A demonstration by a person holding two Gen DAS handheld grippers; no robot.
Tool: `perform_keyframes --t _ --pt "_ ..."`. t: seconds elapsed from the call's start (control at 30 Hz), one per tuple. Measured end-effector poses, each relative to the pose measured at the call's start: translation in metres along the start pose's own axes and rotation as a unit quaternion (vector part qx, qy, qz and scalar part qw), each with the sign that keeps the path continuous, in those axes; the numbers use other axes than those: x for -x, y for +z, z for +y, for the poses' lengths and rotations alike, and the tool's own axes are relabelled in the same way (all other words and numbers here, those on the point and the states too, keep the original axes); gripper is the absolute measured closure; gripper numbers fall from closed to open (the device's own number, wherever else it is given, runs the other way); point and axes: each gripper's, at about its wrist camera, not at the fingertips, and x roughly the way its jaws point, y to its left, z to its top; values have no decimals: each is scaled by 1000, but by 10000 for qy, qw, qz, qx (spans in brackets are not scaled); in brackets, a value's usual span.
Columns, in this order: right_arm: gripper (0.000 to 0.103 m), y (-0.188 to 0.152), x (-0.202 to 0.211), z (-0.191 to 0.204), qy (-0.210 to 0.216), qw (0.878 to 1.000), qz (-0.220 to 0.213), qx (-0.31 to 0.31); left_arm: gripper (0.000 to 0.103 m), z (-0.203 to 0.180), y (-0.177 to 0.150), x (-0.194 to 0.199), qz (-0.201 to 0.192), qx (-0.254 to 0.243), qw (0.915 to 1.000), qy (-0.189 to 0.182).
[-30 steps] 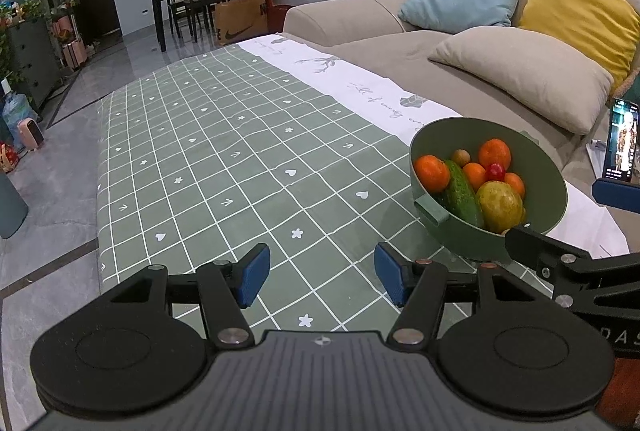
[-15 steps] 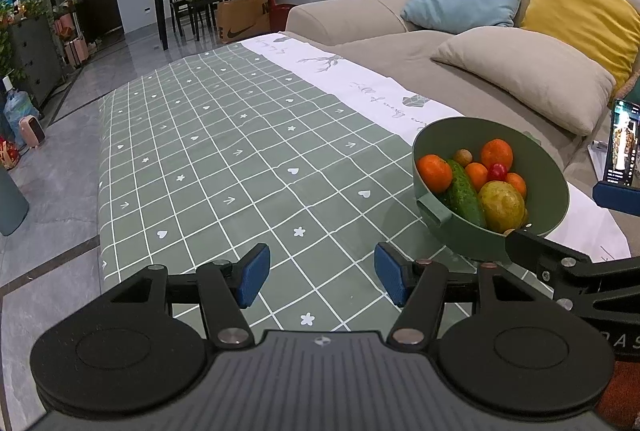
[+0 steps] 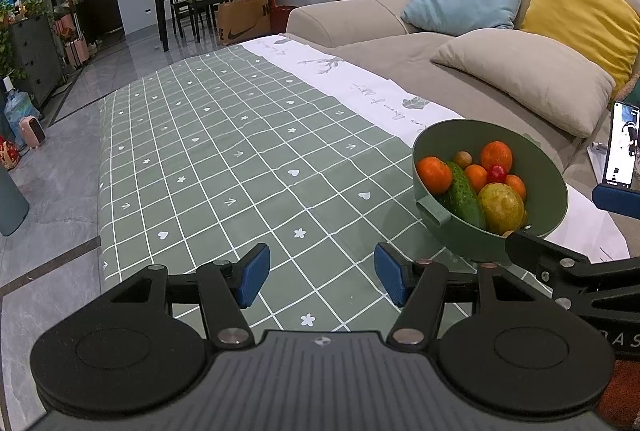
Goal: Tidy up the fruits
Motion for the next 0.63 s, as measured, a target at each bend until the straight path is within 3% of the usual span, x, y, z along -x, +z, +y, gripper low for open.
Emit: perform_keyframes --t 0.63 --pt "8 0 0 0 9 10000 18 -4 29 -6 0 4 -112 -91 9998 102"
